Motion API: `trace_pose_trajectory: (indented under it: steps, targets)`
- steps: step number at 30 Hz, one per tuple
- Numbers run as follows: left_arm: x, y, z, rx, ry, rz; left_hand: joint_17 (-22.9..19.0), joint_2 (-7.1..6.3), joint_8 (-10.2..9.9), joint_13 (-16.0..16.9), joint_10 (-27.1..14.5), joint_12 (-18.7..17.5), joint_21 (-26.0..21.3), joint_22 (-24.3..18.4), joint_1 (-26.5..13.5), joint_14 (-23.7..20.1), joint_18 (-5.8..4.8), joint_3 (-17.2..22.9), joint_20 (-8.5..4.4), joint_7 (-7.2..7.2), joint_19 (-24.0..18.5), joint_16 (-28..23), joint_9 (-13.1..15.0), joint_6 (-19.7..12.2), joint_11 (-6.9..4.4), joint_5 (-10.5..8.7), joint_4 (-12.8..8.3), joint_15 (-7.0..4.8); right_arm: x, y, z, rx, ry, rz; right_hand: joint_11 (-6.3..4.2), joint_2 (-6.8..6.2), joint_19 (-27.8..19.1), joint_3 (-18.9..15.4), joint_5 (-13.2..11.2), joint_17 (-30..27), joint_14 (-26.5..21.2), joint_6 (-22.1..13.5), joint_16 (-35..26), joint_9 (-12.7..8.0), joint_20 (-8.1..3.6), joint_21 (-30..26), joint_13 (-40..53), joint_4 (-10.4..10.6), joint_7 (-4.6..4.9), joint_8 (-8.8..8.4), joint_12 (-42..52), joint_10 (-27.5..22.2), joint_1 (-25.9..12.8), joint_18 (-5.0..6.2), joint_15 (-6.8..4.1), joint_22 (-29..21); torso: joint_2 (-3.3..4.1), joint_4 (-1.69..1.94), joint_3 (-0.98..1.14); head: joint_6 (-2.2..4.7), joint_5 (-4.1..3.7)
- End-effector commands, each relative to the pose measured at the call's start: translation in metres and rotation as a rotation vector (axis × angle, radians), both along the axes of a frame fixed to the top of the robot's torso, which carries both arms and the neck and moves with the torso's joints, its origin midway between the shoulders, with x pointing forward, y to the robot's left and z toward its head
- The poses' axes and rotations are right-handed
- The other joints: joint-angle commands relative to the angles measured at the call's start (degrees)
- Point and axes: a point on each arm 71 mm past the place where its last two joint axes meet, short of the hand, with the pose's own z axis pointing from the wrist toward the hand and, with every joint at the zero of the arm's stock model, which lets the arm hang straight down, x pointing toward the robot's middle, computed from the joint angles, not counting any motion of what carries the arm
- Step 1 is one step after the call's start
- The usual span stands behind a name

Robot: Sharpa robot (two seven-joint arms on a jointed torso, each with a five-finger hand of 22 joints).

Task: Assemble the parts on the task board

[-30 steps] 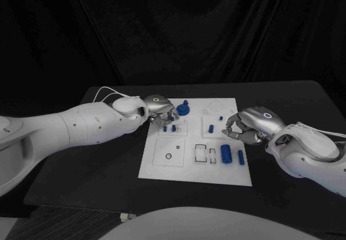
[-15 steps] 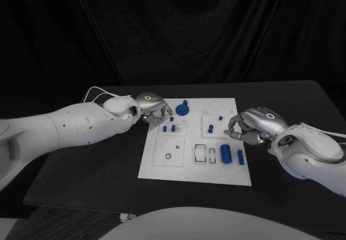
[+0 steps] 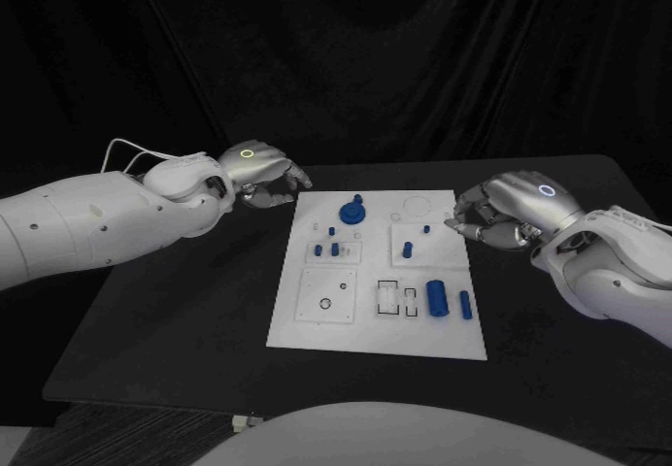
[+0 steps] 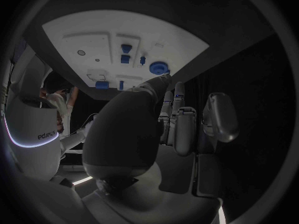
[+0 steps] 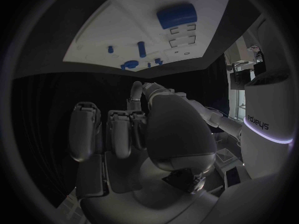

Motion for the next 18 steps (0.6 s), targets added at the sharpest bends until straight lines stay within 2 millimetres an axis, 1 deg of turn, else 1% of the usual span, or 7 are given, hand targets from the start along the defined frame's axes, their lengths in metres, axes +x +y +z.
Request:
trace_pose_trajectory:
  steps: [1, 4, 8, 13, 14, 16, 18]
  targets:
    - [-0.005, -0.001, 0.012, -0.032, -0.056, -0.019, -4.16, -1.56, 1.17, 0.18, -4.82, -1.06, -5.51, 7.92, 0.55, -2.21, 3.16, 2.42, 0.23, -0.99, -3.65, -3.48, -0.67, 1.06, -0.28, -1.26, -0.34, -0.29, 0.008, -0.005, 0.017, 0.048, -0.086, -0.033, 0.19, -2.11, -0.51, 3.65, -0.05, 5.18, 3.7, -0.78, -1.41, -3.57, 0.06, -1.48, -0.96, -0.81, 0.09, -4.38, -5.46, -4.89, 2.58, 0.94, 0.24, 11.26, 0.03, 0.0, -0.01, -0.01, -0.1]
    - [-0.01, 0.0, 0.022, -0.08, -0.085, -0.041, -14.83, -2.54, 0.45, 1.7, -11.13, 1.21, -22.02, 4.27, -1.43, -11.16, 5.44, 4.07, 1.49, -0.84, -14.08, -11.47, -1.36, 1.32, 0.08, -2.13, -0.73, 0.78, 0.017, -0.01, 0.031, 0.066, -0.145, -0.046, 1.64, -2.66, -0.86, 4.96, 0.6, 4.75, 3.63, -2.4, -1.72, -6.45, 0.9, -2.68, -26.3, -1.07, 1.79, -7.46, -34.61, -25.99, 3.81, 1.08, 1.34, 10.94, 0.0, -0.06, -0.07, -0.01, -0.21]
    - [-0.007, -0.005, 0.027, -0.239, -0.033, -0.057, -24.45, -2.57, 0.36, 3.41, -13.72, 4.56, -36.14, 1.18, -3.18, -21.5, 7.11, 4.77, 2.73, -0.01, -22.81, -19.17, -1.73, 2.27, 0.11, -1.34, 0.06, 1.29, 0.023, -0.017, 0.035, 0.055, -0.165, -0.068, 3.62, -2.99, -0.93, 6.0, -0.19, 4.59, 3.53, -2.11, -1.86, -8.93, 1.83, -3.36, -34.48, -1.64, 2.76, -9.97, -44.83, -28.03, 4.79, 1.2, 2.09, 10.92, 0.01, -0.04, -0.38, -0.01, -0.15]
    - [0.004, -0.007, 0.023, -0.509, 0.137, -0.07, -38.62, -0.47, 0.24, 4.5, -21.08, 7.78, -42.63, 0.27, -8.1, -41.17, 4.84, -1.82, 6.06, 3.31, -30.71, -39.73, -2.68, 0.98, 4.4, 4.87, 6.1, 8.66, 0.025, -0.024, 0.024, 0.013, -0.151, -0.087, 4.84, -2.77, -0.79, 6.34, -2.62, 4.55, 3.5, -3.05, -1.89, -11.99, 2.74, -3.66, -43.8, -1.85, 2.96, -13.43, -53.87, -26.2, 5.21, 1.2, 3.11, 11.1, -0.69, 0.23, -0.74, -0.01, 0.21]
    - [0.005, -0.006, 0.021, -0.588, 0.198, -0.071, -41.58, 0.55, 0.24, 4.12, -24.51, 8.12, -46.42, -1.3, -9.21, -44.41, 3.95, -6.19, 7.09, 5.11, -35.19, -43.71, -3.12, -0.32, 5.05, 8.18, 8.27, 10.39, 0.026, -0.023, 0.022, 0.01, -0.15, -0.087, 5.0, -2.82, -0.74, 6.06, -4.73, 4.58, 3.51, -3.21, -1.87, -12.46, 2.83, -3.62, -44.65, -1.37, 2.73, -13.9, -54.55, -25.86, 4.73, 1.19, 3.19, 11.14, -0.83, 0.25, -0.81, -0.01, 0.45]
    - [0.006, -0.003, 0.015, -0.727, 0.302, -0.073, -45.09, 2.35, 0.12, 3.52, -27.64, 9.33, -50.37, -3.65, -7.44, -47.06, 3.55, -10.49, 8.02, 6.57, -38.38, -47.19, -3.33, -0.5, 5.71, 7.73, 9.84, 11.72, 0.029, -0.021, 0.02, 0.005, -0.153, -0.08, 5.8, -3.96, -0.77, 3.6, -14.07, 4.36, 3.46, -4.8, -1.99, -14.32, 3.28, -3.88, -46.77, 1.4, 2.41, -15.97, -56.61, -26.46, 1.45, 1.2, 3.87, 11.11, -1.08, 0.27, -0.96, -0.01, 0.8]
    - [0.004, -0.001, 0.006, -0.894, 0.417, -0.089, -50.37, 5.07, 0.37, 1.92, -32.82, 10.32, -57.33, -7.91, -6.69, -54.8, 2.67, -13.97, 9.12, 7.52, -45.54, -52.72, -4.02, -2.48, 6.59, 8.76, 12.02, 13.32, 0.031, -0.017, 0.017, 0.004, -0.158, -0.07, 6.12, -3.99, -0.74, 2.56, -16.86, 4.37, 3.47, -5.72, -1.98, -15.75, 3.45, -3.96, -48.31, 1.6, 1.87, -17.25, -58.2, -27.41, 1.26, 1.24, 3.95, 11.12, -1.31, 0.36, -1.08, -0.01, 0.95]
